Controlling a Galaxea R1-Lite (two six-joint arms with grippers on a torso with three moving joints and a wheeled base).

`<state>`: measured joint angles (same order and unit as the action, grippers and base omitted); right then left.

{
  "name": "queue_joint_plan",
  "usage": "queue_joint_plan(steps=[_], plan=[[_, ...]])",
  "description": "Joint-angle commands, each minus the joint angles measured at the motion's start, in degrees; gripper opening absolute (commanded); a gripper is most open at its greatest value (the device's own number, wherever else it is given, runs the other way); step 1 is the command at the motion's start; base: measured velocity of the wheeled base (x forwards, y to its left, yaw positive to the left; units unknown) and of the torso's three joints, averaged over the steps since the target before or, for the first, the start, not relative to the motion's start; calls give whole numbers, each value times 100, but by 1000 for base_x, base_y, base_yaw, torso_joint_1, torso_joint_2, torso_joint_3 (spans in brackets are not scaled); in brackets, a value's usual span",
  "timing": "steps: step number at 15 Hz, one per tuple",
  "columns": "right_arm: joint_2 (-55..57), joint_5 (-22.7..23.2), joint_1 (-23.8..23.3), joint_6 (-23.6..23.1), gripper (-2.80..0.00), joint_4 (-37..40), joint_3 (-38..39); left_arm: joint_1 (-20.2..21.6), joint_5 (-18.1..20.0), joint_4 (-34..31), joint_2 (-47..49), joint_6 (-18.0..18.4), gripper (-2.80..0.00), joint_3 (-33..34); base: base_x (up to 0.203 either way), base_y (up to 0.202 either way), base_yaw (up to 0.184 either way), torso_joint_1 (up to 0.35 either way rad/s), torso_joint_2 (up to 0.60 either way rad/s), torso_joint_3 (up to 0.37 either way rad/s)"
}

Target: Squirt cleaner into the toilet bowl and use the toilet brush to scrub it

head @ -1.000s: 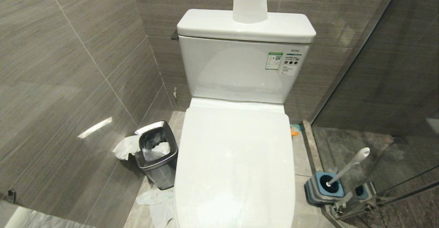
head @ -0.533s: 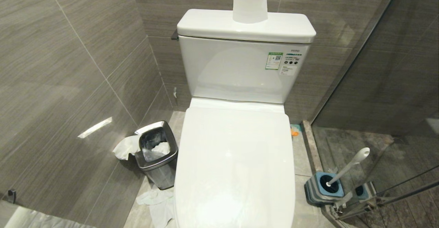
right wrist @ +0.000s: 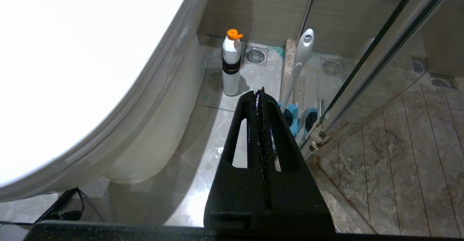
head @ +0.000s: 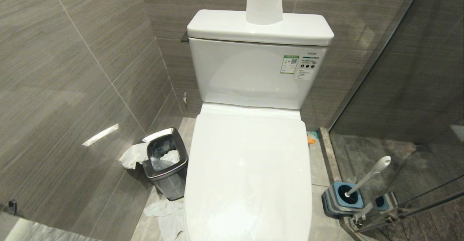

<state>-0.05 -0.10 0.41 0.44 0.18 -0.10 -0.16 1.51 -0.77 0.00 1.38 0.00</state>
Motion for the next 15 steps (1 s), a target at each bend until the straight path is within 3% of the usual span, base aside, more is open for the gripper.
queue_joint_plan(steps=[1, 15], plan=[[5, 1, 2, 0, -280, -1, 1, -2, -1, -2, 9, 2, -280, 9, 0, 0, 0, 0, 0, 0], [5, 1, 2, 0, -280, -1, 1, -2, -1, -2, 9, 2, -280, 9, 0, 0, 0, 0, 0, 0]])
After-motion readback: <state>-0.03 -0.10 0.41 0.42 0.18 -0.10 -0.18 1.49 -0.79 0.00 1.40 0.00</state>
